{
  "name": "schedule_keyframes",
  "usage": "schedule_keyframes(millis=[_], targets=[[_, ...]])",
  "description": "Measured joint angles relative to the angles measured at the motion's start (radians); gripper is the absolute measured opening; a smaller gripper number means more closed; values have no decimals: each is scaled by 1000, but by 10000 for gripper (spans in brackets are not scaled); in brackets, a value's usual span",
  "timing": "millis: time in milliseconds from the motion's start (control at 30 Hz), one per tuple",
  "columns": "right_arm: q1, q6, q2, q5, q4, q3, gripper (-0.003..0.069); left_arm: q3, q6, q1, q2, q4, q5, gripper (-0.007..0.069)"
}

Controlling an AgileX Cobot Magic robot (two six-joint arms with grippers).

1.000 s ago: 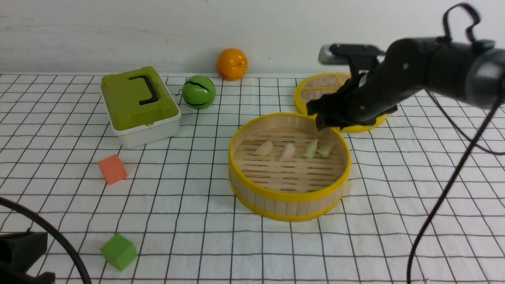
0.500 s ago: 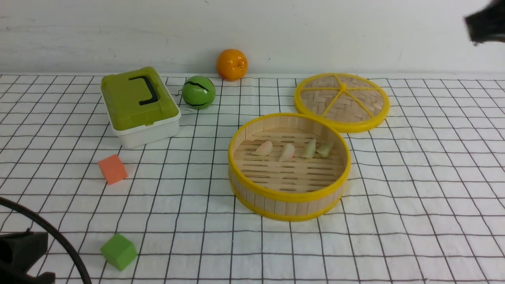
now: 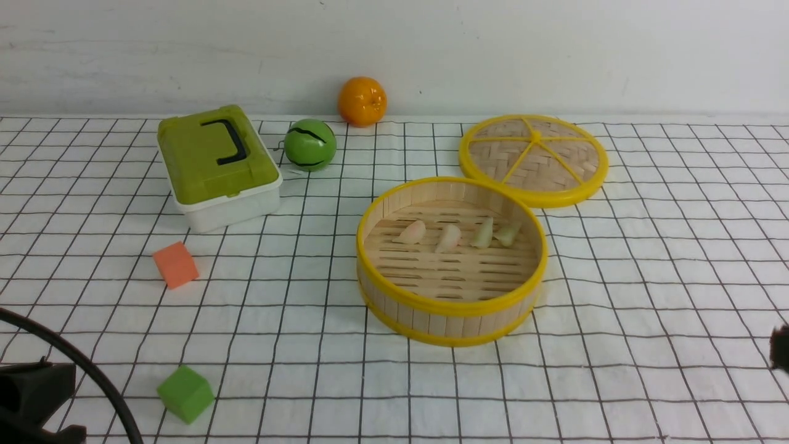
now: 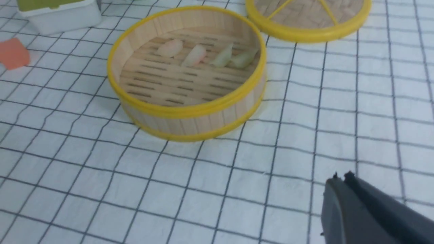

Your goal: Put the dumplings into the steamer on the table with the white tablecloth.

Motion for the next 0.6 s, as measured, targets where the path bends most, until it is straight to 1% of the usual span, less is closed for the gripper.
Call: schedule_keyframes(millis=[100, 200, 400, 500, 533, 600], targets=[[0, 6, -47, -34, 70, 109, -16, 0, 0, 0, 0, 0, 0, 111], [0, 4, -64, -38, 77, 193, -15, 0, 0, 0, 0, 0, 1, 111], [0, 2, -70, -28, -39, 288, -12, 0, 0, 0, 0, 0, 1, 111], [-3, 2, -154, -152, -141, 380, -12, 0, 0, 0, 0, 0, 1, 111], [-12, 2, -198, -195, -163, 416, -12, 0, 0, 0, 0, 0, 1, 111], [-25, 2, -250, -232, -177, 456, -12, 0, 0, 0, 0, 0, 1, 111]])
